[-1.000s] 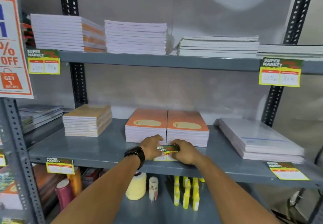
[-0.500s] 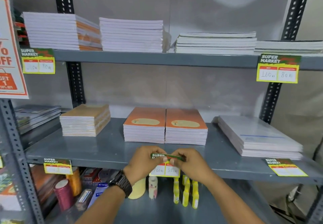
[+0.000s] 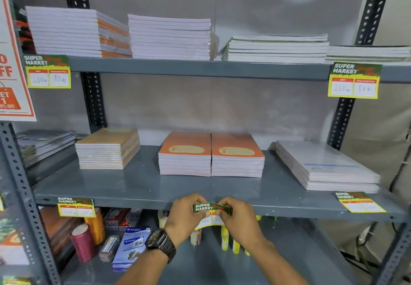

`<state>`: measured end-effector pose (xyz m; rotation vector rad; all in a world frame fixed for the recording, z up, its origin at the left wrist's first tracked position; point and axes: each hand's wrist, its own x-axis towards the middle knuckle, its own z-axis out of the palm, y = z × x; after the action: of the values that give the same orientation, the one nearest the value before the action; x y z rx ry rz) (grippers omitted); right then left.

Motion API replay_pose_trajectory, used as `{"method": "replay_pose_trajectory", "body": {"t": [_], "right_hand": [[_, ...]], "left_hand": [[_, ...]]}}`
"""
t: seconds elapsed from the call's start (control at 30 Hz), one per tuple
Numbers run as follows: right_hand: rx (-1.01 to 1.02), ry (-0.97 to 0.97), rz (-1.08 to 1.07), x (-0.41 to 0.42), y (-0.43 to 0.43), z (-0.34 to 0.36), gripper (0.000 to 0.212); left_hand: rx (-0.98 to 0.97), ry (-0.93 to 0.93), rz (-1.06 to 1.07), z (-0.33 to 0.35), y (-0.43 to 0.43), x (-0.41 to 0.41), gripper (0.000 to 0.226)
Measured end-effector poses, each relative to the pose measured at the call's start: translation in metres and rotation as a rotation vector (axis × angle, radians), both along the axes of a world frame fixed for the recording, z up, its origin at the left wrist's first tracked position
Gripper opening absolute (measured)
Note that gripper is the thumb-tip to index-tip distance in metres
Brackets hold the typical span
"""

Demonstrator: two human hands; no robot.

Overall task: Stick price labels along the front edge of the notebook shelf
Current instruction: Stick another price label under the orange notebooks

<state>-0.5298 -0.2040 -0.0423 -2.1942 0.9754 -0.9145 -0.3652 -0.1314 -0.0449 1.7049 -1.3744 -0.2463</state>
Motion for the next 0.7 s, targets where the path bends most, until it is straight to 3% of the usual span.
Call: {"method": "replay_pose_trajectory", "body": {"t": [0.47, 0.7], "right_hand": [[-0.032, 0.019, -0.17, 0.012, 0.008, -0.005, 0.004], [-0.108, 0.076, -0.228, 0.013, 0.004, -0.003, 0.008]], "left_hand": [[0.01, -0.171, 0.088, -0.012, -0.007, 0.0, 0.026], [0.047, -0.472, 0.194, -0.008, -0.007, 0.003, 0.033]]}}
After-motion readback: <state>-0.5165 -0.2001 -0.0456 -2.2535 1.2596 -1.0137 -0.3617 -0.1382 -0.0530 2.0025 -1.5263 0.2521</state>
